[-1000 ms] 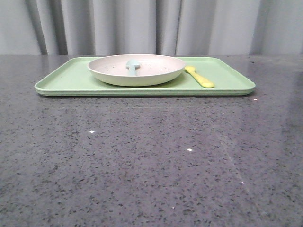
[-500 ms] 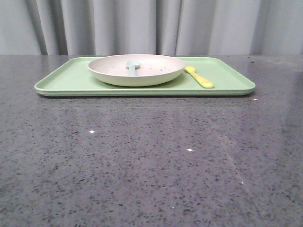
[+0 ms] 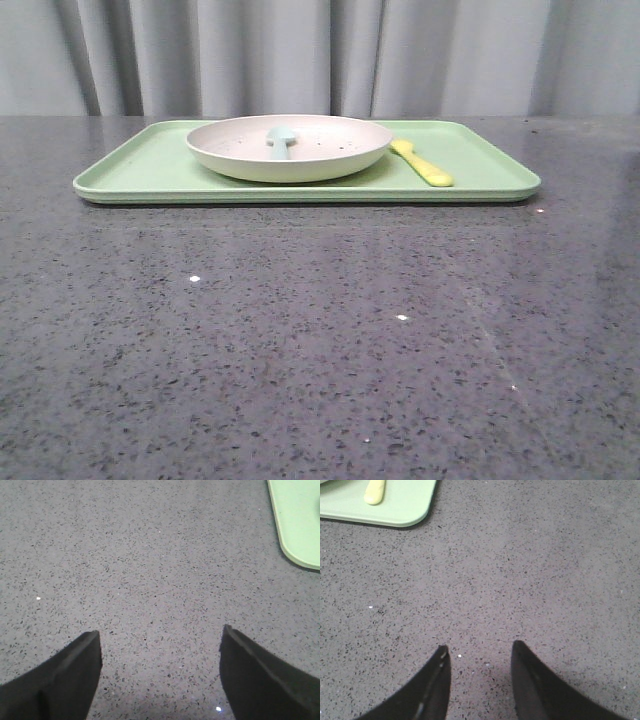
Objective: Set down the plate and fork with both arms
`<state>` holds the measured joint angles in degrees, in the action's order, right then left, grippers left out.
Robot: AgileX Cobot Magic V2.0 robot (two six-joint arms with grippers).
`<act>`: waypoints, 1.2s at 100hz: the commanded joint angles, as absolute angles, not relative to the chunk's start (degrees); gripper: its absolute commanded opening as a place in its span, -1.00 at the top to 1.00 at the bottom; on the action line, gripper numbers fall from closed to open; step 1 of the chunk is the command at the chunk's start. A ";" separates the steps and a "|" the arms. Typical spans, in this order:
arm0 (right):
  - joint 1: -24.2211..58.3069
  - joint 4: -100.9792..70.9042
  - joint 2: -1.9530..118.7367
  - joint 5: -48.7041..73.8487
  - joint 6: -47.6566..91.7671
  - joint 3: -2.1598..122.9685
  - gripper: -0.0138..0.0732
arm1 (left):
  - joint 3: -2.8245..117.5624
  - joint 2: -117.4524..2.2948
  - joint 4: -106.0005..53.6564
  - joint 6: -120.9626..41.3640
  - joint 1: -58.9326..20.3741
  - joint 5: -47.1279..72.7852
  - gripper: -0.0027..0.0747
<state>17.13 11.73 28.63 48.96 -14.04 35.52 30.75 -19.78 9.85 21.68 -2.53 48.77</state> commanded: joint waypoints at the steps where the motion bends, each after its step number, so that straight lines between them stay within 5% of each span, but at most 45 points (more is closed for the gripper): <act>1: 16.87 12.73 28.68 46.26 -14.19 36.81 0.24 | 32.27 -20.32 9.96 22.23 -2.44 44.65 -0.12; 16: 16.87 12.73 28.68 46.27 -14.19 36.81 0.84 | 32.27 -20.32 9.96 22.23 -2.44 44.65 0.49; 27: 16.87 12.73 28.68 46.20 -14.19 36.81 0.84 | 32.27 -20.32 9.96 22.23 -2.44 44.65 0.99; 120: 16.87 12.73 28.68 46.25 -14.19 36.81 0.84 | 32.27 -20.32 9.96 22.23 -2.44 44.65 0.98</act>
<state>17.13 11.73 28.63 49.37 -14.17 35.52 30.75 -19.78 9.75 21.68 -2.53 48.64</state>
